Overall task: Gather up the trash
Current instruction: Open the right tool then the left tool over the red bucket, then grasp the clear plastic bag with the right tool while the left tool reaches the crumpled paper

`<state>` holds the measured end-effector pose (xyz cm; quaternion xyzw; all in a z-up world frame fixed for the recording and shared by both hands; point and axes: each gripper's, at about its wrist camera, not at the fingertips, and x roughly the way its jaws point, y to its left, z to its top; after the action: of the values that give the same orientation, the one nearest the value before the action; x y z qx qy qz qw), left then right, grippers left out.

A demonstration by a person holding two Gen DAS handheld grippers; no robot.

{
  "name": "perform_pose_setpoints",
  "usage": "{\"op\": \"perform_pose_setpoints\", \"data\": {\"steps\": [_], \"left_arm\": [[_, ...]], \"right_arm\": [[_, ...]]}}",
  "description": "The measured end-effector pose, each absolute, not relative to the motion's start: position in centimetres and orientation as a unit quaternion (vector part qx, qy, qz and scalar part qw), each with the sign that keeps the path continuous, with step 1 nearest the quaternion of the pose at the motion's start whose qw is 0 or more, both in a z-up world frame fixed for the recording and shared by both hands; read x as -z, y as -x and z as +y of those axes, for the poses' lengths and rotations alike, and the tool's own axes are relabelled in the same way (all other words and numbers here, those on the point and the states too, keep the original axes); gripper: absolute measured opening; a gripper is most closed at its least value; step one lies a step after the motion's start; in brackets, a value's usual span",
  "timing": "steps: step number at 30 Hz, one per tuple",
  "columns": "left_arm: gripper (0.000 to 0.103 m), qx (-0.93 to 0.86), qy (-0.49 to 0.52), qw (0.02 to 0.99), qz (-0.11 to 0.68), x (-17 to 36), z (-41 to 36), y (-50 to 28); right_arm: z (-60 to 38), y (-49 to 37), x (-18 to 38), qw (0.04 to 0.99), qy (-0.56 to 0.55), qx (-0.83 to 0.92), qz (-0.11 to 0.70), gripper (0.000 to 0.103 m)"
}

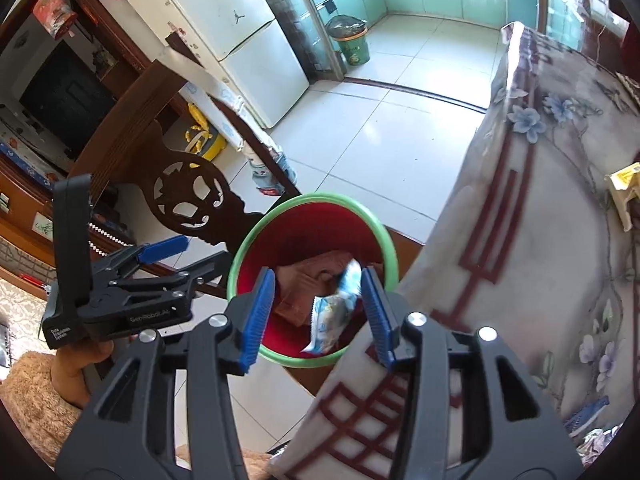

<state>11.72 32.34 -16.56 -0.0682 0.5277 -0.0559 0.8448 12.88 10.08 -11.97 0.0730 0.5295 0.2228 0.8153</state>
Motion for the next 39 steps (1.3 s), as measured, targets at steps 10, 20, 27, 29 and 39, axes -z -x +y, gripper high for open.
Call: {"op": "perform_pose_setpoints", "data": {"steps": [10, 20, 27, 29, 39], "left_arm": [[0.083, 0.122, 0.024, 0.849, 0.513, 15.2, 27.3, -11.5], [0.083, 0.212, -0.020, 0.835, 0.508, 14.2, 17.5, -11.1], [0.083, 0.265, -0.041, 0.813, 0.517, 14.5, 10.5, -9.6], [0.083, 0.278, -0.043, 0.806, 0.520, 14.8, 8.6, -9.1], [0.083, 0.337, -0.057, 0.784, 0.518, 14.4, -0.6, -5.4]], "right_arm": [[1.6, -10.4, 12.2, 0.831, -0.106, -0.126, 0.532, 0.044], [-11.8, -4.2, 10.7, 0.849, -0.156, 0.034, 0.504, 0.046], [-21.8, 1.7, 12.4, 0.819, -0.223, 0.165, 0.503, 0.046], [-23.2, 2.7, 13.6, 0.805, -0.245, 0.167, 0.514, 0.045], [-25.1, 3.5, 17.9, 0.770, -0.281, 0.094, 0.565, 0.023]]}}
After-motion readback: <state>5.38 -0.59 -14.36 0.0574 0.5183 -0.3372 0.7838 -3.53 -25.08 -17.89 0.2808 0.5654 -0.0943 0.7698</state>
